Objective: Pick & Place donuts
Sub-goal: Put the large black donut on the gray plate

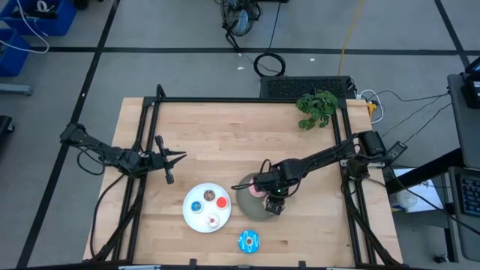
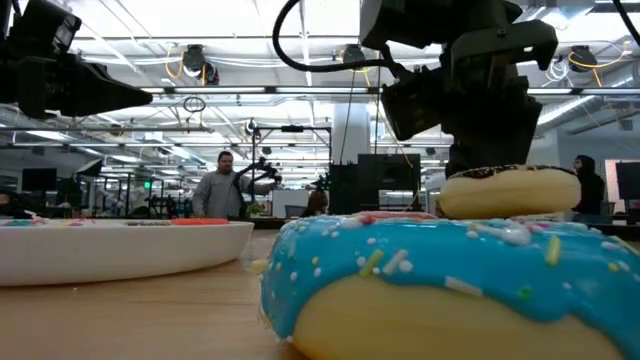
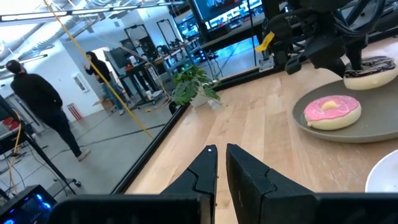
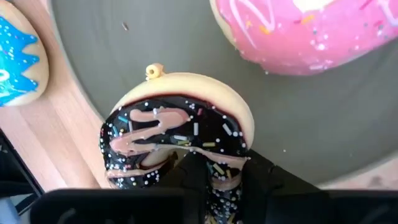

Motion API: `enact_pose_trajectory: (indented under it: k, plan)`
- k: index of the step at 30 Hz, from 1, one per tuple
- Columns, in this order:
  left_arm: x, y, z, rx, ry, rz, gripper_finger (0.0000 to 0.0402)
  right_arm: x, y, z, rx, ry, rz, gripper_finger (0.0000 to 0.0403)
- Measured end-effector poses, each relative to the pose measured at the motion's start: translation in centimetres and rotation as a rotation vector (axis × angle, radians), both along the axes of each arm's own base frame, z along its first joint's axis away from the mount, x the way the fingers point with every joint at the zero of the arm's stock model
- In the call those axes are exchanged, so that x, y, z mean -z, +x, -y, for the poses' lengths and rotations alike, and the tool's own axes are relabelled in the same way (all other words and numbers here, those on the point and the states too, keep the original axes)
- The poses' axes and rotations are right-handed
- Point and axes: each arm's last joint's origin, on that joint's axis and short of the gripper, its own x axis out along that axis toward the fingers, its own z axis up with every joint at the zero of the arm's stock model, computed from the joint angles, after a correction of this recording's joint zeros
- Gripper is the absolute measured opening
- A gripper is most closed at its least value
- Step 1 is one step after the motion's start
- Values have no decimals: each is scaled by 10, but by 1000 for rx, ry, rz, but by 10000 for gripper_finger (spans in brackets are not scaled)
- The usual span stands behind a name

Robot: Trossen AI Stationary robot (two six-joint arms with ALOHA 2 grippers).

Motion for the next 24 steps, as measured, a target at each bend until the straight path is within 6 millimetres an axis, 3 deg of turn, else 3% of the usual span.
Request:
enact_pose_trajectory:
  k: [15,24]
  plan:
    - [0,0,0,0,-1,0,42,0,1,5,1,-24,11,179]
    - [0,0,0,0,-1,0,42,-2,2,12,15,-50,25,194]
